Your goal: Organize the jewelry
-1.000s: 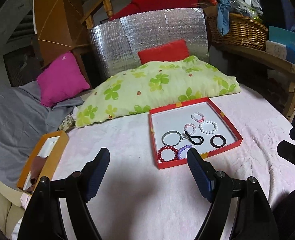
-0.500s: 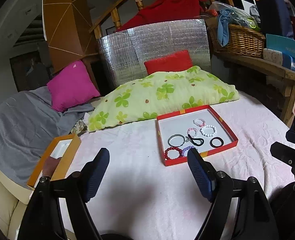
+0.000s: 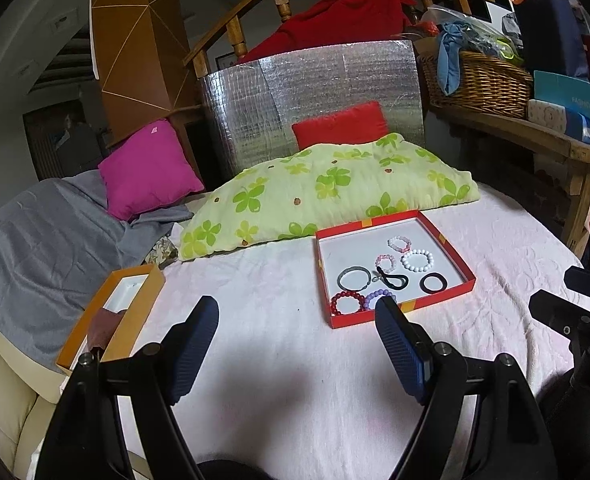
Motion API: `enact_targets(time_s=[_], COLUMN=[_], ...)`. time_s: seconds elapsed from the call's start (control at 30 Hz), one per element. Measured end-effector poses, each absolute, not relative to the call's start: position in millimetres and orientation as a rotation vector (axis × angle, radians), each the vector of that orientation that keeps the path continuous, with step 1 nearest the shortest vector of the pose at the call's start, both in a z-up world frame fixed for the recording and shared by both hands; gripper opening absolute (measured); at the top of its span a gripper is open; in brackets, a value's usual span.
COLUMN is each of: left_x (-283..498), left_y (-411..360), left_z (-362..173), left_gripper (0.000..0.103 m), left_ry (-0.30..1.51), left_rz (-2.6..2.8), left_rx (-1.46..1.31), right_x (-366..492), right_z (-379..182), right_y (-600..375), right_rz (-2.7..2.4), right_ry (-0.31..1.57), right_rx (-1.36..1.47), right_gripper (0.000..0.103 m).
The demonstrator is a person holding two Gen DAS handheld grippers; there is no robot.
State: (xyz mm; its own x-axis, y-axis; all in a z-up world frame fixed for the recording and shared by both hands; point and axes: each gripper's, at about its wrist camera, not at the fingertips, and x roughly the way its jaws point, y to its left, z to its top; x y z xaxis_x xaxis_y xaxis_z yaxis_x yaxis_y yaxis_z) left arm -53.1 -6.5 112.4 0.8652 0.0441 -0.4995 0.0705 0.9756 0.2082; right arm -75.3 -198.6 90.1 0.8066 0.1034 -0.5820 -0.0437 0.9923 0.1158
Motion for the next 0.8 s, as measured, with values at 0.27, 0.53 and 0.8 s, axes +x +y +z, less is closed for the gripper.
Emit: enact_targets(time_s=[0.27, 0.53, 0.8], left_x=[-56.1, -57.4, -55.8], left_y=[-6.0, -6.2, -5.8], left_z=[113.5, 114.0, 111.2], left_gripper=[0.081, 0.081, 0.081], left_ry=[0.521, 0.519, 0.530], left_rz=[-0.014, -0.017, -0.013], left_rx=[0.220, 0.220, 0.220], right_x=[-76.5, -77.7, -75.0], right_z=[89.9, 90.3, 88.9], right_y=[-200.1, -199.8, -201.9], right_rz=[0.073, 0.070, 0.063], right_ry=[0.626, 0.630, 0.637], right_rx=[0.106, 0.104, 0.111], right_gripper=[0.068, 0.068, 0.068])
